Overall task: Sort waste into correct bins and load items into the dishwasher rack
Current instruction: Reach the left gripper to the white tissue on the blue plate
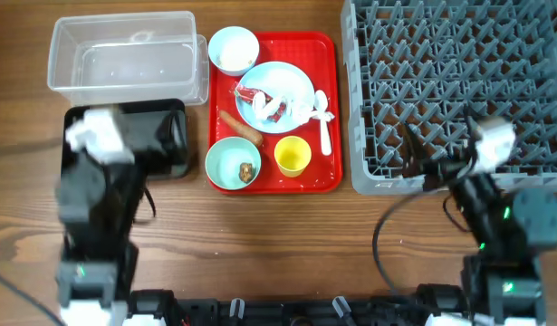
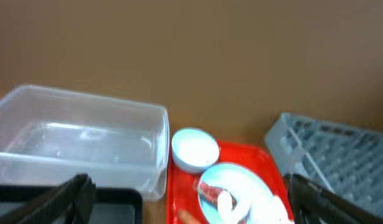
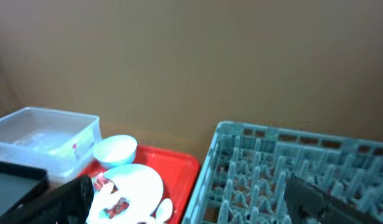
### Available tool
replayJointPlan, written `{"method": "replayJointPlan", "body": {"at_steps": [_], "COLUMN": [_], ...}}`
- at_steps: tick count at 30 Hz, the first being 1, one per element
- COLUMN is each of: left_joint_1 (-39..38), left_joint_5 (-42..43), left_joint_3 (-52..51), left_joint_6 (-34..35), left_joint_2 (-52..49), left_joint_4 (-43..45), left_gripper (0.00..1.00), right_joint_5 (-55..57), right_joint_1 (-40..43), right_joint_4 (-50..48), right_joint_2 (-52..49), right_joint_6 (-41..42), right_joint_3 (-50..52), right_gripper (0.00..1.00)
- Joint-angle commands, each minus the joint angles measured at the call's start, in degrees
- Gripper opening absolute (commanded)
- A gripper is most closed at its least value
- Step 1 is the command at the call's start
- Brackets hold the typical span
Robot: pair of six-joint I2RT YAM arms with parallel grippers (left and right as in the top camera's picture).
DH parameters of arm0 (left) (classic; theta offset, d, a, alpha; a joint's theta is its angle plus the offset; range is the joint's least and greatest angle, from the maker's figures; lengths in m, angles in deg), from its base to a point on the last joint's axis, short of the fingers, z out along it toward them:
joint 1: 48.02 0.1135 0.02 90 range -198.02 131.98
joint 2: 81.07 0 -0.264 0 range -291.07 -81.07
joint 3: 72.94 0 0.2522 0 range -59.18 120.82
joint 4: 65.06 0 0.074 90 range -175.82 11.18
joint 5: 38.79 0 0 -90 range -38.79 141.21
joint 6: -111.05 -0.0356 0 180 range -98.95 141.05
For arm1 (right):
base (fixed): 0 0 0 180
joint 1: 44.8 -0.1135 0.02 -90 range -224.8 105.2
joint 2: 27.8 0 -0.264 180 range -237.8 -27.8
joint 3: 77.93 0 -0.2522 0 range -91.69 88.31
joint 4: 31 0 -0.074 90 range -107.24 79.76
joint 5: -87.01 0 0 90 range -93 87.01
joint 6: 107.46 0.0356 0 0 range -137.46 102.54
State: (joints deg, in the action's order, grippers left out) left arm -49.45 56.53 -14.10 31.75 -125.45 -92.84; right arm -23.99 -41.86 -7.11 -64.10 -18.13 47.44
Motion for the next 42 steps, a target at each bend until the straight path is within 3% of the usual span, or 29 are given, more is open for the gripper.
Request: {"method": "replayJointPlan", "body": {"at_steps": [1, 6, 12, 18, 24, 33, 39, 40, 42], "left_joint_1": [-0.09, -4.07, -12.33, -17.81, -21.57, -25.40, -25.73, -25.73, -25.73], "left_joint_5": [5.75, 5.73, -0.96, 4.35, 3.96, -10.03, -11.41, -11.41, -11.41], "left_joint_3": [17.88, 39.08, 58.25, 59.04, 59.04, 59.01, 59.01, 59.01, 59.01], "left_joint_6": [-1.55, -3.87, -4.31, -3.65, -3.82, 6.12, 9.53, 9.53, 9.51], "left_joint_2": [-15.87, -36.02, -57.61, -69.18, -76.61, -85.81, -88.11, -88.19, -88.65], "left_joint_4": [-8.00, -21.66, -31.41, -31.06, -31.01, -29.09, -27.74, -27.50, -26.88], "left_gripper": [1.00, 1.00, 1.00, 1.00, 1.00, 1.00, 1.00, 0.97, 0.81], "right_joint_5": [-2.23, -2.95, -11.15, -12.52, -12.52, -12.07, -12.07, -12.07, -12.07], "right_joint_1": [0.13, 0.13, 0.15, 0.15, 0.15, 0.15, 0.15, 0.15, 0.15], "right_joint_4": [7.80, 19.61, 21.27, 24.44, 25.31, 25.31, 25.33, 25.33, 25.33], "right_joint_2": [-8.70, -17.84, -23.71, -26.75, -27.50, -27.52, -27.71, -27.82, -28.04], "right_joint_6": [-0.87, -0.83, -0.61, 0.87, 0.85, 0.85, 0.85, 0.87, 0.85], "right_joint_3": [-11.30, -21.64, -23.21, -23.21, -23.21, -23.21, -23.21, -23.21, -23.21], "right_gripper": [1.00, 1.00, 1.00, 1.00, 1.00, 1.00, 1.00, 1.00, 1.00]}}
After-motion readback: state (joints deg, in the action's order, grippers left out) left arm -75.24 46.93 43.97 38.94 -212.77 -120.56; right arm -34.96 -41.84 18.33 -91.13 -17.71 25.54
